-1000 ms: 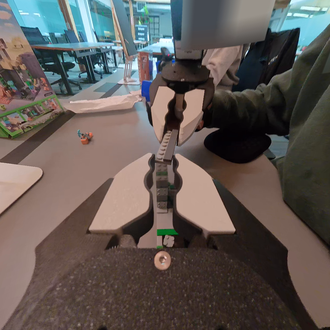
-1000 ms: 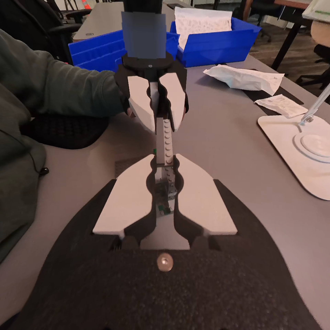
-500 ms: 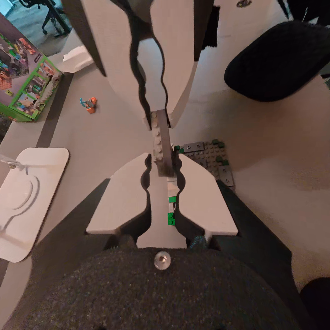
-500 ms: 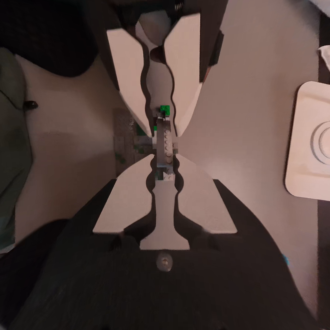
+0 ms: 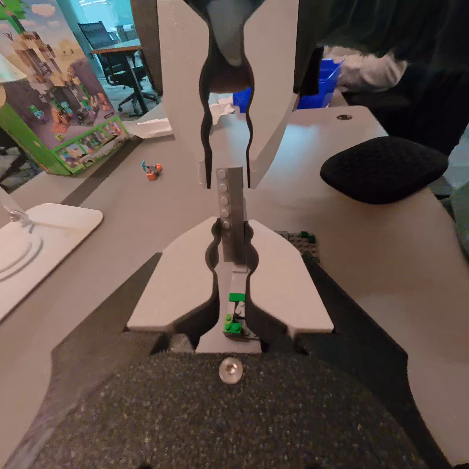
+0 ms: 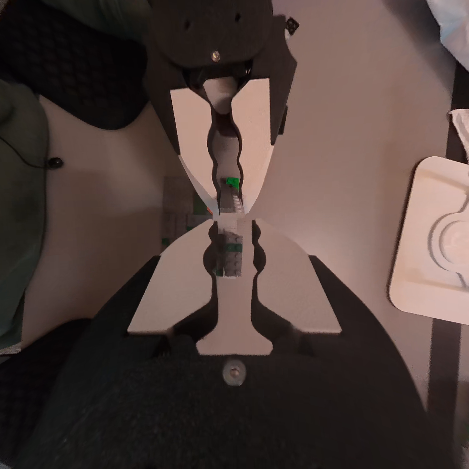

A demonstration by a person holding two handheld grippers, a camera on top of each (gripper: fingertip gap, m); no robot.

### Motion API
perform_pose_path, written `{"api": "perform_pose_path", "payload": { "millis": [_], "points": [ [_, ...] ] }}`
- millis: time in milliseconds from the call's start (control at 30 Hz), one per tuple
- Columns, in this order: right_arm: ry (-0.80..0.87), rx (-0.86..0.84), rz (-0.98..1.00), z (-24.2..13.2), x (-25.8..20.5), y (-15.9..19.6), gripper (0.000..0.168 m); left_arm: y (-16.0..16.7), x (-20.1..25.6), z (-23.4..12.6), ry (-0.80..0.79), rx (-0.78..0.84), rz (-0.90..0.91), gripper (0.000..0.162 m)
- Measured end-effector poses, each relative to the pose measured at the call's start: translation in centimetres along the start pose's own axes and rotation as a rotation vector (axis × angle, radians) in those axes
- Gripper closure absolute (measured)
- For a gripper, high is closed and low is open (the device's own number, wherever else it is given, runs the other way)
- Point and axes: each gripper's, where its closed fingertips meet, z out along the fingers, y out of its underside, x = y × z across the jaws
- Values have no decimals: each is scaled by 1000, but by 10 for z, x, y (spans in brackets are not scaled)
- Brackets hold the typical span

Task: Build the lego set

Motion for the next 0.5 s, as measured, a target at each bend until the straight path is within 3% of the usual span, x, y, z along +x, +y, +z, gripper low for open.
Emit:
{"api": "perform_pose_path", "payload": {
  "millis": [267, 500],
  "points": [
    [-22, 15, -9, 13, -4, -5, 152, 10, 3, 8, 12, 24, -36, 146],
    [-65, -205, 25, 26, 0, 16, 152, 31, 1, 9, 38, -70, -54, 136]
  ]
}}
